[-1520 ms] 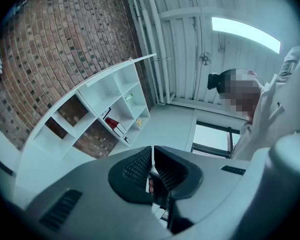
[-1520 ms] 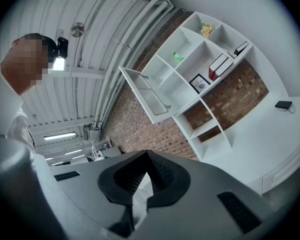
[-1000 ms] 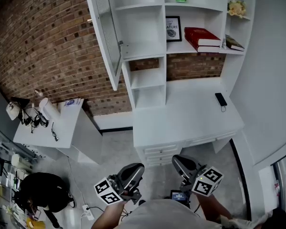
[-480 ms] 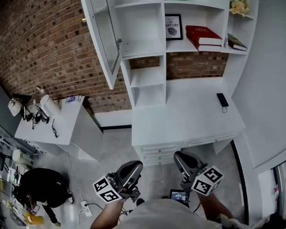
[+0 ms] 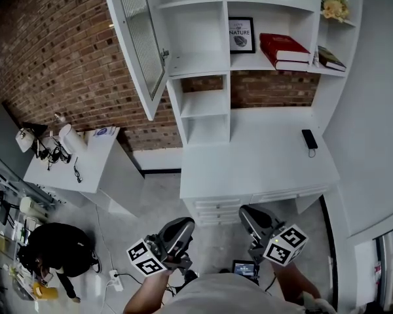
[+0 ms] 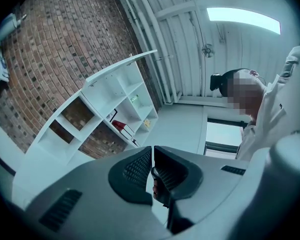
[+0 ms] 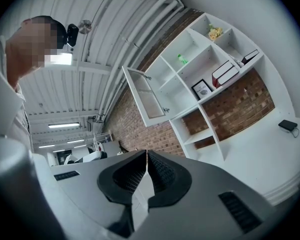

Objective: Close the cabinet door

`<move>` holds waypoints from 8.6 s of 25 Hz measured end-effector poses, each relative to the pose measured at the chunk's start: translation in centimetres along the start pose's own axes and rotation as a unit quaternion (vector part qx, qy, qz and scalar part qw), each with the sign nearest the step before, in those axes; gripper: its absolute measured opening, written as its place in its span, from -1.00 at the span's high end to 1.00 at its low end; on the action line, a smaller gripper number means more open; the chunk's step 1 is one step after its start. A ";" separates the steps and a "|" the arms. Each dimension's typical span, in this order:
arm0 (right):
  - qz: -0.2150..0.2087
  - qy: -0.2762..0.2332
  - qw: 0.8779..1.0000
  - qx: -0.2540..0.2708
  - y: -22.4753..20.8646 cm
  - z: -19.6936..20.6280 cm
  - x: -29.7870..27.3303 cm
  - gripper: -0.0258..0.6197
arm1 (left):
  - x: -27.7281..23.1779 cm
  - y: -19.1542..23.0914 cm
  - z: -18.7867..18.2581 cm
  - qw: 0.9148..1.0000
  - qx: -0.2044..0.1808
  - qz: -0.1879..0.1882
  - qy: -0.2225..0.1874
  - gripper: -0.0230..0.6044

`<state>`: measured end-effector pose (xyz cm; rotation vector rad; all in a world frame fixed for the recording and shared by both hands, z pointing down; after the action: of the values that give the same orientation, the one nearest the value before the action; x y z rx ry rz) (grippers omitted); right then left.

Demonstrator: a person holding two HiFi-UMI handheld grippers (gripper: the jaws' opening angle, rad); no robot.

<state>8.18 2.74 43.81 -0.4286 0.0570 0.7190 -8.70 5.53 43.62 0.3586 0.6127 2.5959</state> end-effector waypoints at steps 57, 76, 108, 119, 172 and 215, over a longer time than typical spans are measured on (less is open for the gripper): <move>0.060 -0.038 0.995 0.068 -4.6 -12.6 -23.9 0.83 | 0.8 22.1 -16.1 0.998 -0.033 0.048 -0.015 0.86; 0.045 -0.060 0.987 0.141 -4.2 -18.3 -24.0 0.83 | -0.8 21.0 -22.4 0.991 -0.117 0.041 -0.053 0.86; 0.065 -0.149 0.924 0.345 5.3 -34.3 -25.5 0.82 | -2.7 14.7 -41.5 0.935 -0.328 0.010 -0.135 0.85; 0.073 -0.157 0.913 0.370 7.8 -36.0 -26.3 0.65 | -4.3 13.0 -46.2 0.924 -0.360 0.019 -0.131 0.85; 0.059 -0.200 0.884 0.419 6.4 -39.3 -24.1 0.54 | -14.9 9.5 -50.9 0.931 -0.335 0.073 -0.127 0.67; 0.075 -0.191 0.906 0.370 -13.0 -42.1 -15.2 0.54 | -35.5 9.3 -47.7 0.903 -0.398 -0.123 -0.103 0.69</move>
<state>9.19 -32.32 13.08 0.4543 -0.0093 0.8616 2.32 -36.02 1.51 0.2492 -0.4594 2.2761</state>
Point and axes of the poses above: the fingertips, and each gripper's own axes: x backward along the fingers, y to its left, z out of its underside, the point moved 1 cm from there along x, backward along the fingers, and after that the axes turned 15 degrees about y, right-handed, at the moved point
